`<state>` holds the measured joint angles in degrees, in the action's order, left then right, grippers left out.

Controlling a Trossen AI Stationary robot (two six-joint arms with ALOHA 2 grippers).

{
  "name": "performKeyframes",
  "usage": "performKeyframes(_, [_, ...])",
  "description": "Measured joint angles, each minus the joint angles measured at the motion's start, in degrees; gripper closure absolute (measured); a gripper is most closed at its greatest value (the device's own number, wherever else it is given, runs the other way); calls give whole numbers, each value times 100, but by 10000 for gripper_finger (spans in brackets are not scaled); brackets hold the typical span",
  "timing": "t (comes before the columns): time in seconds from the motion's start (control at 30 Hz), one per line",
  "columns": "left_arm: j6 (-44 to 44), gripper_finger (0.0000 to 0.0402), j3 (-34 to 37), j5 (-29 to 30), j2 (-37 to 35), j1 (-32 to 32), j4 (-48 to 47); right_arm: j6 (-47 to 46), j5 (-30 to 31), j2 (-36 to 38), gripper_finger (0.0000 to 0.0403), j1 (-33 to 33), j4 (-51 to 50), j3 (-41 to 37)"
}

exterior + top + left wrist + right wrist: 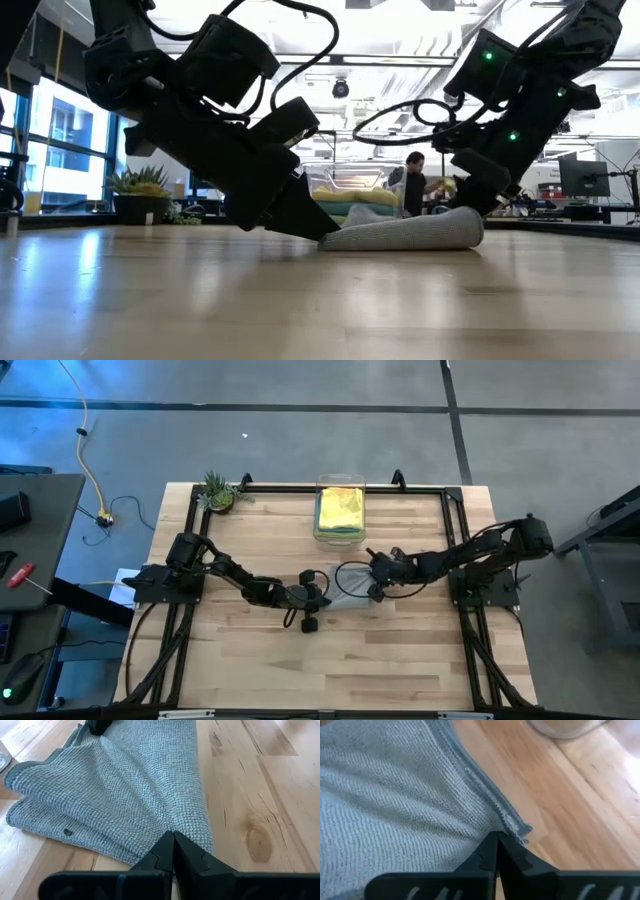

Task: Fold microfiber towels
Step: Fold the gray microfiber cloth

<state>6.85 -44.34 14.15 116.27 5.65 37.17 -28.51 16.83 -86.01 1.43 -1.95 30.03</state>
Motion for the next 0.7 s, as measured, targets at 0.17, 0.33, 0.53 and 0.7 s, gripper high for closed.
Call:
performKeyframes(0.17, [-2,402,0,0,2,0,-4,-84,243,406,403,-9,-136,-14])
performKeyframes(0.33, [-2,402,0,-7,2,7,-2,-110,113,740,403,-82,-50,-14])
performKeyframes(0.53, [-2,402,2,-22,2,6,27,357,-371,374,403,-63,730,-14])
performKeyframes(0.7, [-49,402,4,-26,-22,7,13,647,-655,-230,403,-138,1442,-12])
